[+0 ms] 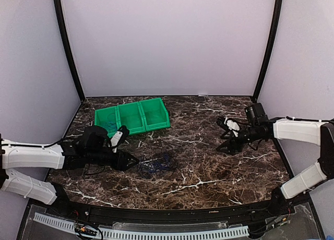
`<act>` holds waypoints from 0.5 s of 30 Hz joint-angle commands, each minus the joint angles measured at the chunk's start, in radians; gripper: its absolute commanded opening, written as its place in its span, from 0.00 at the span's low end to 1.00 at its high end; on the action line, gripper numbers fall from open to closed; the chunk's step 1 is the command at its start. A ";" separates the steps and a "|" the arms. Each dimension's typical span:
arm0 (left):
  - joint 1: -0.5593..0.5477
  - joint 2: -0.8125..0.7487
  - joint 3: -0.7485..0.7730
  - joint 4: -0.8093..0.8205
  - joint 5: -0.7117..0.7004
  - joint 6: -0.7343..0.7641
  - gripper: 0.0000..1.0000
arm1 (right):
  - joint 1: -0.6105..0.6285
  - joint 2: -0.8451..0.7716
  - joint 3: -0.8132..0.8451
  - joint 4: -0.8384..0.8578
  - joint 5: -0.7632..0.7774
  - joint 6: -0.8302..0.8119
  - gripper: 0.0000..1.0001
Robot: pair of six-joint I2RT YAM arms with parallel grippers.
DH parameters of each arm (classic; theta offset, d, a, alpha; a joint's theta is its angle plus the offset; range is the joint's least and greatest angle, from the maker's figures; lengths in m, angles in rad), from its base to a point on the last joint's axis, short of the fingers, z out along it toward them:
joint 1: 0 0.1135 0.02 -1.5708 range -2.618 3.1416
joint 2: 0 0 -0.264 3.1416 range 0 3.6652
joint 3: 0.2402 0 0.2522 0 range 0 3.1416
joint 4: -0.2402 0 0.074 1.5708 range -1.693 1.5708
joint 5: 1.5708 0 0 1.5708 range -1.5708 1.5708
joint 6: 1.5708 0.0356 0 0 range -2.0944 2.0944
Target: Untangle the cables
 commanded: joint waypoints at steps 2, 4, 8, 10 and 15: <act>-0.016 0.124 0.090 -0.128 -0.048 0.057 0.54 | -0.086 0.025 -0.013 0.065 -0.081 0.073 0.77; -0.016 0.130 0.092 -0.142 -0.076 0.051 0.52 | -0.074 0.038 -0.001 0.065 -0.126 0.092 0.77; -0.017 0.089 0.038 -0.090 -0.083 -0.007 0.52 | 0.004 0.026 -0.008 0.101 -0.131 0.095 0.78; -0.017 0.082 0.021 -0.063 -0.040 -0.011 0.52 | 0.054 0.013 -0.003 0.126 -0.102 0.097 0.80; -0.020 0.138 0.057 -0.057 -0.012 0.013 0.52 | 0.177 -0.026 0.008 0.139 -0.026 0.065 0.81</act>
